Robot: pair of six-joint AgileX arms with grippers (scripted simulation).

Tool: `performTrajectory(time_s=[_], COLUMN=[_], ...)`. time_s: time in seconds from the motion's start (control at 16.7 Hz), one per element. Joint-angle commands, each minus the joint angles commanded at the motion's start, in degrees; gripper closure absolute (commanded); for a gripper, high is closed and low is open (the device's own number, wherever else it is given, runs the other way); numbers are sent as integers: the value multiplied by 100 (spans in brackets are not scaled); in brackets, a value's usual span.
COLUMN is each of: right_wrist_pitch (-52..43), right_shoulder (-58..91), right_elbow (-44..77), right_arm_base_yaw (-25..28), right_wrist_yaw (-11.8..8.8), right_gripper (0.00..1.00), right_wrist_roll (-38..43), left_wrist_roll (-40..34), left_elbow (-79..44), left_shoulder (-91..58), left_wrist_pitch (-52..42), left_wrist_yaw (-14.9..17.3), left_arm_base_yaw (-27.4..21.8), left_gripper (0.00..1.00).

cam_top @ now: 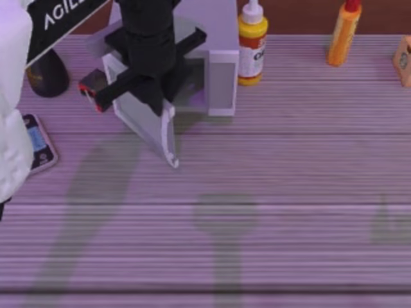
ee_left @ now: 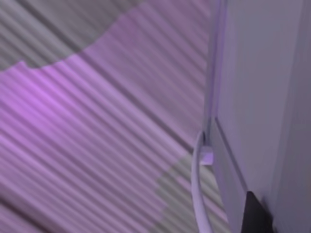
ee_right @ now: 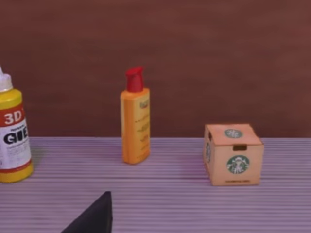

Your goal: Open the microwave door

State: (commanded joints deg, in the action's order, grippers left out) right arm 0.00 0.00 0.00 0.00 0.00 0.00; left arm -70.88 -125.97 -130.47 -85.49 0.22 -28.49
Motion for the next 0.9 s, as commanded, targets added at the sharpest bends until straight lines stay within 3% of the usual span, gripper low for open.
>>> performTrajectory(time_s=[0.54, 0.9], right_wrist_pitch=[0, 0], right_shoulder=[0, 0], right_elbow=[0, 0], right_arm_base_yaw=[0, 0], right_wrist_yaw=[0, 0], right_gripper=[0, 0], right_wrist_roll=[0, 0], left_wrist_roll=[2, 115], left_elbow=[19, 800], left_shoulder=[42, 507], left_wrist_pitch=[17, 326], left_wrist_yaw=[2, -4], left_arm_base_yaw=[-17, 114], left_gripper=[100, 100])
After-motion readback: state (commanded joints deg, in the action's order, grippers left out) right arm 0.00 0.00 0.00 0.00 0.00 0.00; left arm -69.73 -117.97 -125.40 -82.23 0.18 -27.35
